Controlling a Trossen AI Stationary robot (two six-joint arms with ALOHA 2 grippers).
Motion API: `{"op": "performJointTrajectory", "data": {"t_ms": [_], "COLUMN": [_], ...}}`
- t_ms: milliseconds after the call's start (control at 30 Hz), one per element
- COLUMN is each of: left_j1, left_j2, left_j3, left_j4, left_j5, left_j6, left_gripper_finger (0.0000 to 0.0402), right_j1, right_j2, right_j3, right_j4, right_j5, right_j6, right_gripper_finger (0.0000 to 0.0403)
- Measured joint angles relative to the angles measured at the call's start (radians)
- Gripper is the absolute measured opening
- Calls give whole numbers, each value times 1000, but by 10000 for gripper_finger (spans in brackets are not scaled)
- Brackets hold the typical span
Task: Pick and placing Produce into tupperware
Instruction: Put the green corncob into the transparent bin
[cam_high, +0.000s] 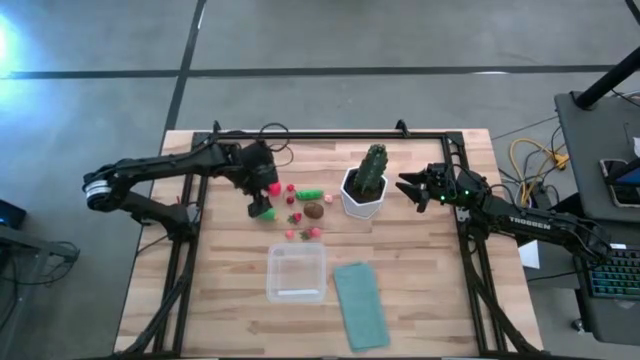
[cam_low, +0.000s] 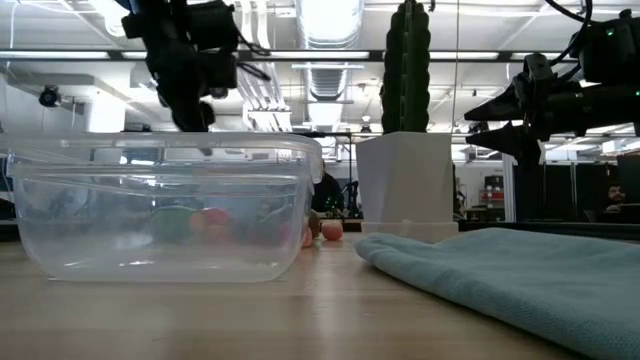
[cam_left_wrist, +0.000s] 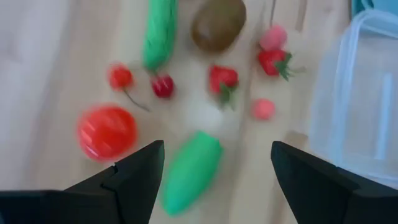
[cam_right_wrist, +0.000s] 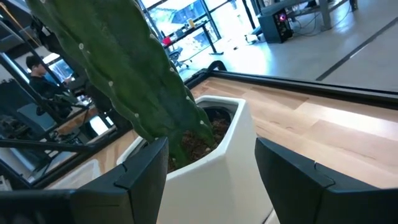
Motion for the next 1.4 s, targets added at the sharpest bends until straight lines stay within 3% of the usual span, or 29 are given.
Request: {"op": "performJointTrajectory", "data": {"t_ms": [567, 800, 1033, 1400], "left_j1": [-16, -19, -22, -25], "left_j2": [-24, -12, 15, 13], "left_j3": [16, 10, 15, 19], "left_j4": [19, 21, 95, 126], "left_j5": [-23, -33, -122, -112], "left_j6": [207, 167, 221, -35], "left_gripper_finger": [280, 280, 280, 280], "right_j1": [0, 0, 0, 0], "right_j2": [1, 2, 1, 1], "right_j3": [0, 0, 0, 0], "right_j4": [0, 0, 0, 0], "right_j5": [0, 0, 0, 0], "right_j6": [0, 0, 0, 0], "right_gripper_finger": [233, 233, 233, 233]}}
